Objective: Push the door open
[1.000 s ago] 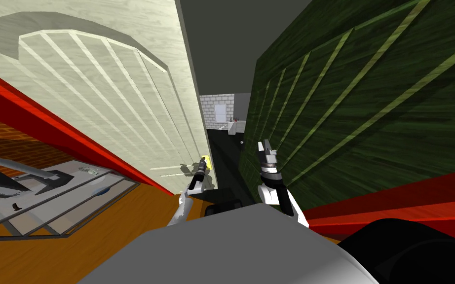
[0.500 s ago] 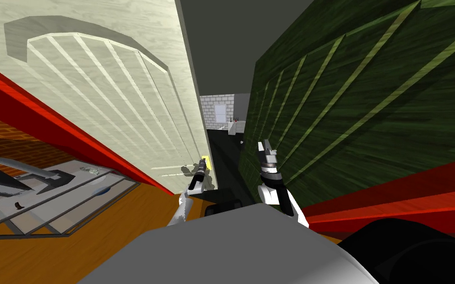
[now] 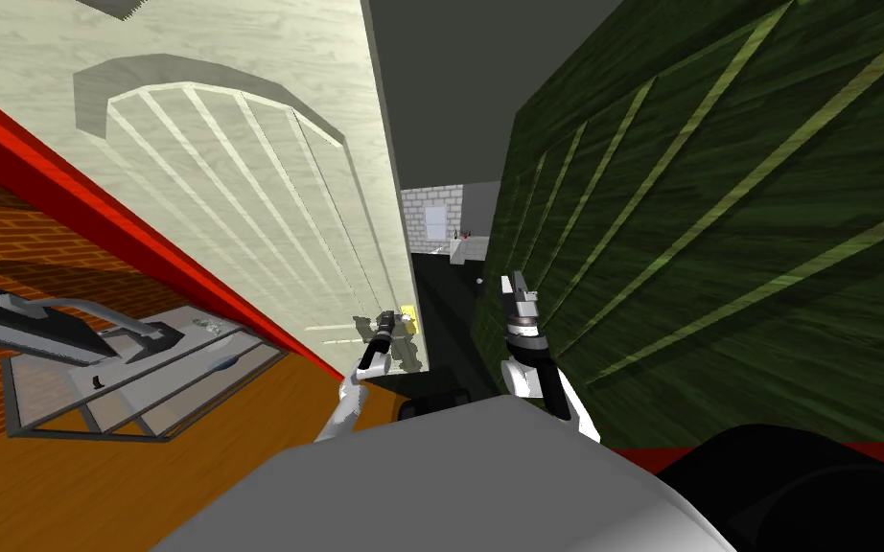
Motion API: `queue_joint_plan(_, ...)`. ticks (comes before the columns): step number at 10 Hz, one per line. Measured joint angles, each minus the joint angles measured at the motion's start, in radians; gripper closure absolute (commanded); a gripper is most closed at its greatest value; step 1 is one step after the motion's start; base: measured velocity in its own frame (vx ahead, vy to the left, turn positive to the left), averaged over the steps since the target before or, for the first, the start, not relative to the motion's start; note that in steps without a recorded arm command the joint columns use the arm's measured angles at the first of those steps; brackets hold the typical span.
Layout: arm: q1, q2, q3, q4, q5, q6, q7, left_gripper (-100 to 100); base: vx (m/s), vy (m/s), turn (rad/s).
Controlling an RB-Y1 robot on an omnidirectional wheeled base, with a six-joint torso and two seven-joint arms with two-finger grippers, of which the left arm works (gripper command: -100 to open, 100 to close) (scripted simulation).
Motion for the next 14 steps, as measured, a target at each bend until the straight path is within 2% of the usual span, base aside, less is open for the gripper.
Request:
queue_joint_plan(4,0.007,0.003,-0.02,-0.015,0.004,0.009,0.008,-100,-0.217,-0.03,-0.026)
queue_joint_plan(8,0.016,-0.021,-0.046,-0.028,0.008,0.015,0.018,-100,-0.221,-0.041,-0.015)
queue_joint_plan(9,0.015,-0.037,-0.051,-0.027,0.008,0.015,0.019,-100,-0.1,-0.006,-0.008)
queue_joint_plan(10,0.015,-0.039,-0.051,-0.027,0.008,0.016,0.018,-100,0.104,-0.02,-0.03)
queue_joint_plan(14,0.01,-0.016,-0.043,-0.018,0.008,0.009,0.017,-100,0.193,-0.024,-0.015)
